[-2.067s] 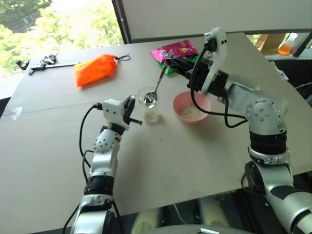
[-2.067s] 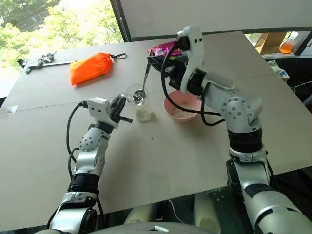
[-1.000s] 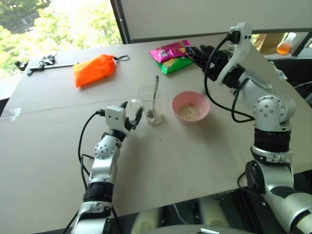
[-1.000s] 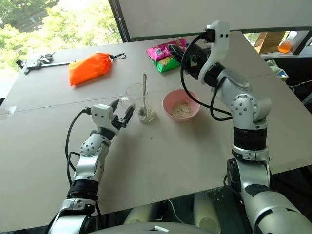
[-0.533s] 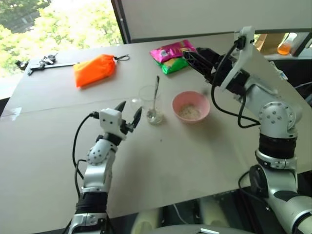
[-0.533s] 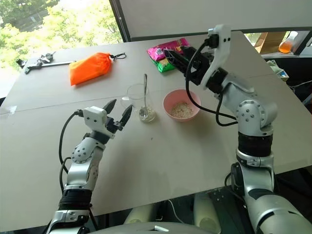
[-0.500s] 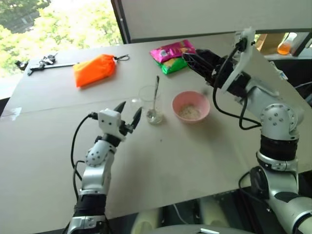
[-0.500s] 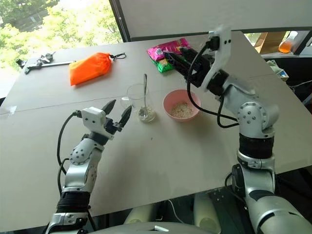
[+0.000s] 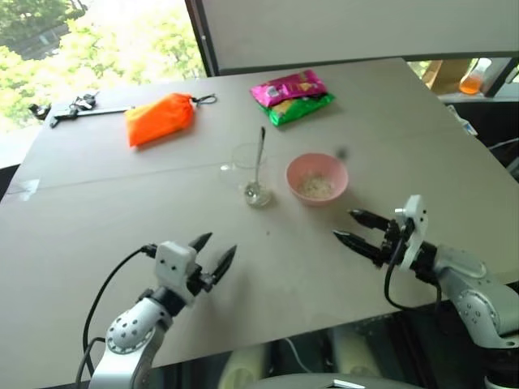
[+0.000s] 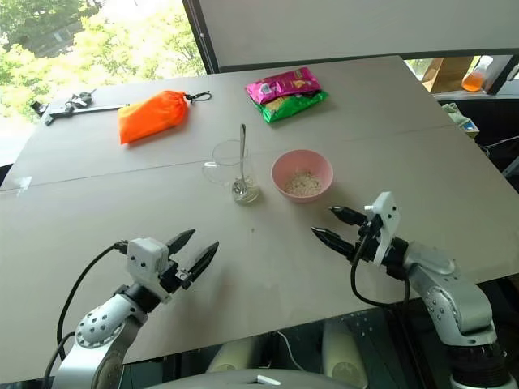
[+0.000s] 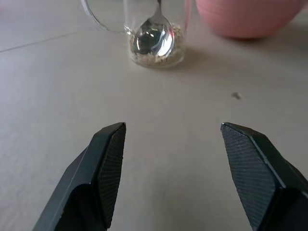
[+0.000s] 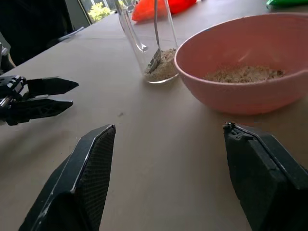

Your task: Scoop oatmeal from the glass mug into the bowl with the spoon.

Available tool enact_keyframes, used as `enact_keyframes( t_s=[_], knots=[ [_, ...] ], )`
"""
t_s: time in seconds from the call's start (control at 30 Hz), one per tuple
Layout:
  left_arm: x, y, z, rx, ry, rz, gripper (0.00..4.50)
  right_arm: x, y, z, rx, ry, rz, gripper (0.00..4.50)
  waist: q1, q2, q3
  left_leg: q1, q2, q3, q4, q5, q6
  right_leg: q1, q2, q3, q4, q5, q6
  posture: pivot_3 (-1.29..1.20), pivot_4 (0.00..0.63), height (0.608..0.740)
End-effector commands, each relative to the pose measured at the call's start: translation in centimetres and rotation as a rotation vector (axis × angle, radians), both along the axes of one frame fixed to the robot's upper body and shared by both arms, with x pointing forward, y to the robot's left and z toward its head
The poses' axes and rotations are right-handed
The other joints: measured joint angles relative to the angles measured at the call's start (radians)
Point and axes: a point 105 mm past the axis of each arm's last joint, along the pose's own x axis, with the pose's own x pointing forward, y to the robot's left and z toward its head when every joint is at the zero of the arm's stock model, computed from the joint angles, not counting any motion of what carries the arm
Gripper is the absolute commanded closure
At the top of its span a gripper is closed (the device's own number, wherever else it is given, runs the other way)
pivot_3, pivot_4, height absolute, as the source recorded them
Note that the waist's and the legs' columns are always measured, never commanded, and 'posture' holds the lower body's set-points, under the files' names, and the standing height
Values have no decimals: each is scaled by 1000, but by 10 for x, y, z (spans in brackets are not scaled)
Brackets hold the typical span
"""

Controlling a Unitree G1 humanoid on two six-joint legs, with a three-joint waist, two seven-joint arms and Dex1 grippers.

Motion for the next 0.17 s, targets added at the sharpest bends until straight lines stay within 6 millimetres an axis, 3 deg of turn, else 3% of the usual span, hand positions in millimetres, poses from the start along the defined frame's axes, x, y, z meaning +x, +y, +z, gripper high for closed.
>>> enact_keyframes(
  t_s=[0.03,0.17],
  knots=[
    [-3,-3,5,46,-21,-37,1243,-6,-6,-15,-36,-48,1,889,1,0,0,2,0,-1,0,0,0,3,1,-2,-2,-2,-1,0,150,740],
    [-4,0,6,62,-34,-31,1243,-11,-14,-31,-75,-39,7,889,2,0,0,4,0,-1,0,0,0,6,0,-2,-4,1,1,0,150,740]
  ],
)
